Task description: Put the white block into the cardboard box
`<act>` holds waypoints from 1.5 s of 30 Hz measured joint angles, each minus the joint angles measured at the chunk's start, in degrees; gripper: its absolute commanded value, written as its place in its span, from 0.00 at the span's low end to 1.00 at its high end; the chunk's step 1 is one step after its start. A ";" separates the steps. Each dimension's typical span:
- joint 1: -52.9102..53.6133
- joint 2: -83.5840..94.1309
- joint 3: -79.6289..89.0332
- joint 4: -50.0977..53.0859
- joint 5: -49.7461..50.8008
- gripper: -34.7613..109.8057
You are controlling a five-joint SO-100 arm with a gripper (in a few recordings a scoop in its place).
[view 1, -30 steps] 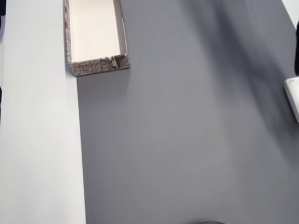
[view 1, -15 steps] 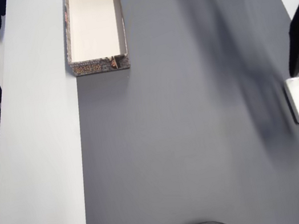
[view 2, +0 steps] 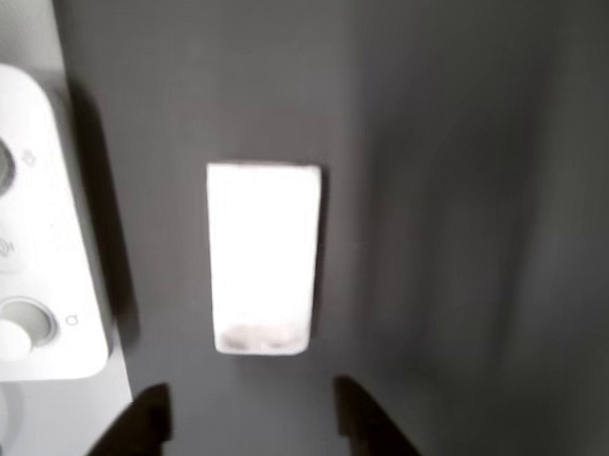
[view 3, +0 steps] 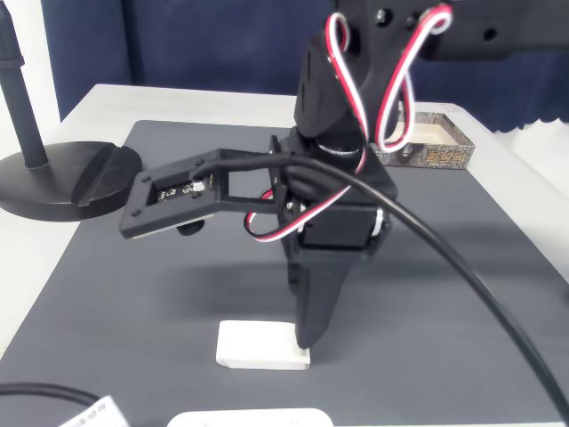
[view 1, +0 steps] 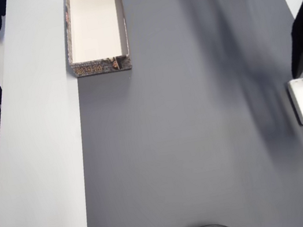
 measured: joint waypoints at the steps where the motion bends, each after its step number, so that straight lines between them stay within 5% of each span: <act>1: 0.00 0.00 0.00 -0.44 0.26 0.42; 45: 0.00 -6.50 -6.94 -3.78 0.70 0.42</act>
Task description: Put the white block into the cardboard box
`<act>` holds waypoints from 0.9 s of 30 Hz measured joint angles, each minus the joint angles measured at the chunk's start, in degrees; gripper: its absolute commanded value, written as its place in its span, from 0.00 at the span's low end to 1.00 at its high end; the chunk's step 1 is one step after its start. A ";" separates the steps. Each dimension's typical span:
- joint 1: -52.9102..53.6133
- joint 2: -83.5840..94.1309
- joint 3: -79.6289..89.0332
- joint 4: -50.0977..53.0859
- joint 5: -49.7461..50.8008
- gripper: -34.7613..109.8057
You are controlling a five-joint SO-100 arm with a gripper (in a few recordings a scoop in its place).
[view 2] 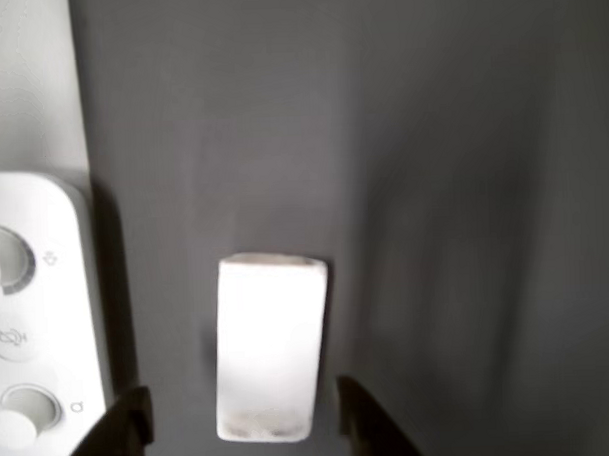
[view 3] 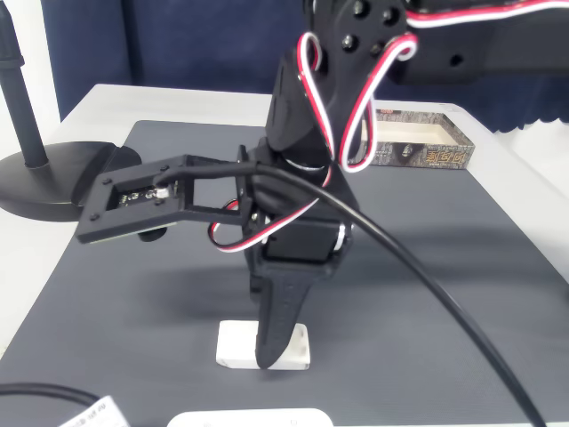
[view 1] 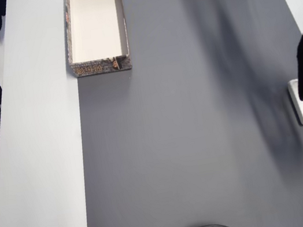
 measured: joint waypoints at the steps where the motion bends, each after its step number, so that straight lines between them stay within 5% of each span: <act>1: 0.00 -0.35 -0.26 0.26 0.00 0.41; 27: 0.79 -3.08 -3.69 3.52 0.00 0.41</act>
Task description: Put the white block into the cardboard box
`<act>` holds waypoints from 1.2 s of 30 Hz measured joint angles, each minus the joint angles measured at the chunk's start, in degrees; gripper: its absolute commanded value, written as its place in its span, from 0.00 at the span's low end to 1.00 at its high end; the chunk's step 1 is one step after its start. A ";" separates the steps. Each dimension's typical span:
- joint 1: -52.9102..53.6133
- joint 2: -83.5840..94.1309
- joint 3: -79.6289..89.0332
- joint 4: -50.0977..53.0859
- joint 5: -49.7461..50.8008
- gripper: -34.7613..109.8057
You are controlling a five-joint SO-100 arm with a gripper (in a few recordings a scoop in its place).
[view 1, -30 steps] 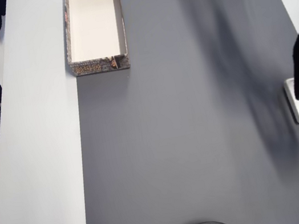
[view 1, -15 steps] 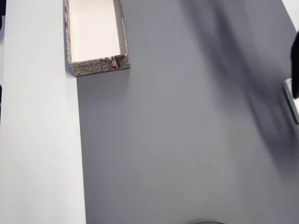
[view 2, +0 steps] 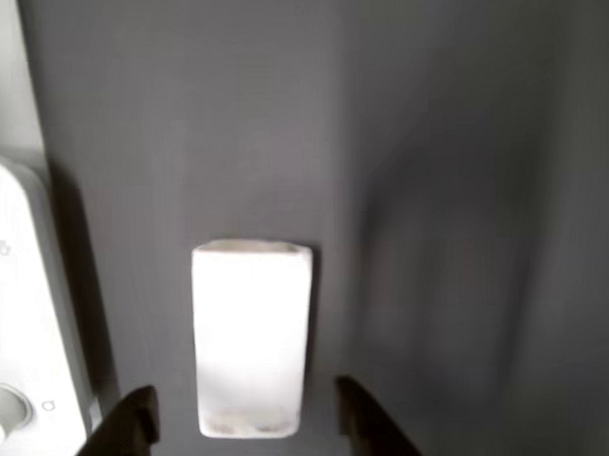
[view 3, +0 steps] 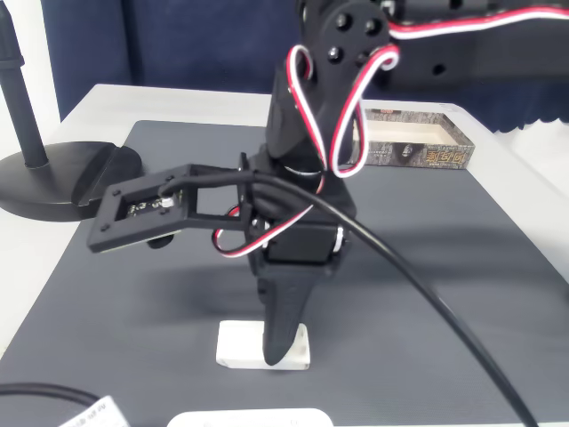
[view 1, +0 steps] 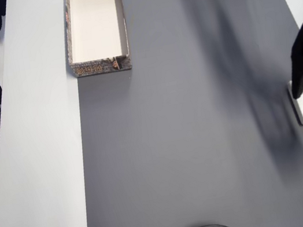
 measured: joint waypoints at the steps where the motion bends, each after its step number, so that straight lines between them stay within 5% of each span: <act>1: 0.00 -0.26 -0.44 0.18 0.00 0.41; 36: 0.00 -7.91 -8.53 2.37 0.35 0.42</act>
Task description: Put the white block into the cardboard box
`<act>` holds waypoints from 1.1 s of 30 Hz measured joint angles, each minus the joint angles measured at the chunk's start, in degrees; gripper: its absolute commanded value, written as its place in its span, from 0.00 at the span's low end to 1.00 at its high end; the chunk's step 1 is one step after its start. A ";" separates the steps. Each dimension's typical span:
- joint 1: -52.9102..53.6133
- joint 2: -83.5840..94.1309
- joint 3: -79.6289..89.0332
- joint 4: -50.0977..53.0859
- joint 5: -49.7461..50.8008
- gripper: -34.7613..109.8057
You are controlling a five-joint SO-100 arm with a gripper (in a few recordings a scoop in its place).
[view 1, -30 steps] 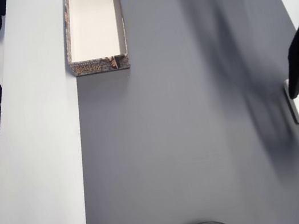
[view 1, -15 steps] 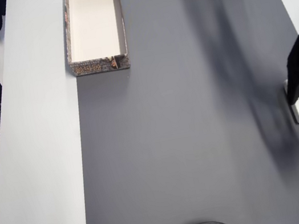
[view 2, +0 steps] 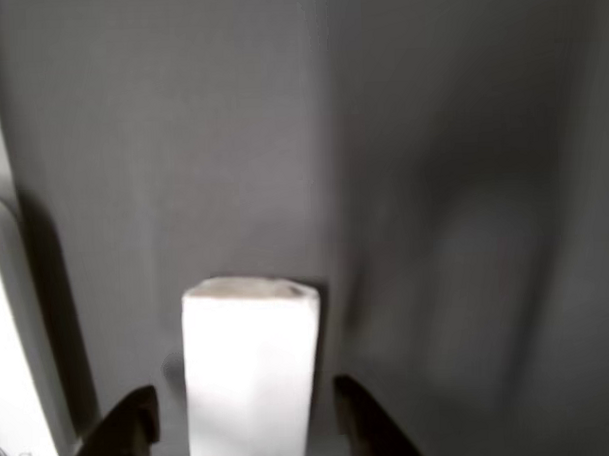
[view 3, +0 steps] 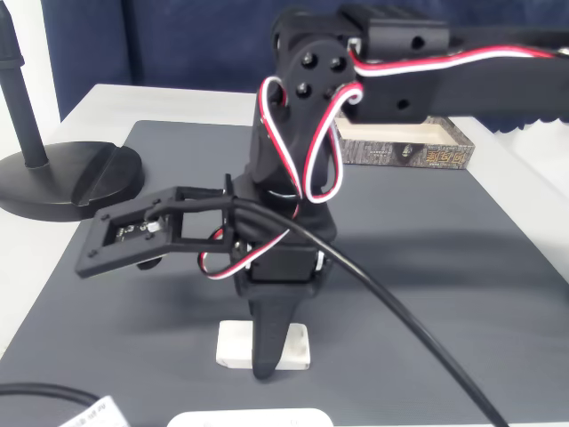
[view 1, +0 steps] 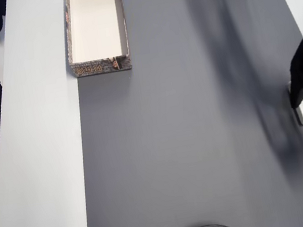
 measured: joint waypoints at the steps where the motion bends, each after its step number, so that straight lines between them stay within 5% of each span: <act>1: 0.00 0.00 0.00 0.09 0.09 0.42; 33: 0.00 -3.60 -3.34 0.70 0.18 0.40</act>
